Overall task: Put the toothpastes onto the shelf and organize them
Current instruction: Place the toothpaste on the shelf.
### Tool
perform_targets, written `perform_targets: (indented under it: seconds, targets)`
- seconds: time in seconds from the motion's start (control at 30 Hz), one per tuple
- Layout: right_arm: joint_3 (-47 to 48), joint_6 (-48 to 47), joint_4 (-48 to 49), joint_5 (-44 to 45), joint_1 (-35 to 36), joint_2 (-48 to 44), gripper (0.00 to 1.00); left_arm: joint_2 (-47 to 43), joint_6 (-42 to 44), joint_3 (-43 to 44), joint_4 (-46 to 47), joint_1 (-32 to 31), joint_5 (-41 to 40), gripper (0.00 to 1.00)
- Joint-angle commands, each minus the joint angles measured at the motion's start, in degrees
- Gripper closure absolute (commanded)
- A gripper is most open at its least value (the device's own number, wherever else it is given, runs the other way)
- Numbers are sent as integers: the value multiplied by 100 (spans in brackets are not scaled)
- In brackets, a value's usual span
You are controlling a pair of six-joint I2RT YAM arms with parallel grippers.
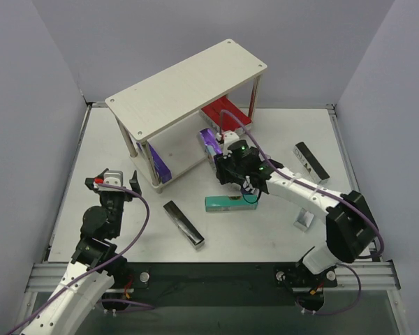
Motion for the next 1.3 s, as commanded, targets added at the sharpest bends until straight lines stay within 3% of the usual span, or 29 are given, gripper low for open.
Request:
perform_targets:
  seconds: [0.0,0.43,0.53,0.83,1.27]
  targets:
    - [799,-2,912,222,469,636,66,29,-107,78,134,30,50,7]
    - [1723,173,2221,284,1005,2200,61,99,-107,70,107,30,58,7]
    - [1881,182,2301,292,1058,2411,56,134,-125,70,107,30,93,7]
    - [1821,331,2652,38,1076,2615,46,169,-142,70,107,30,146,7]
    - [1275,393,3030,-253,1014,2342,49,213,-151,70,116,30,208,7]
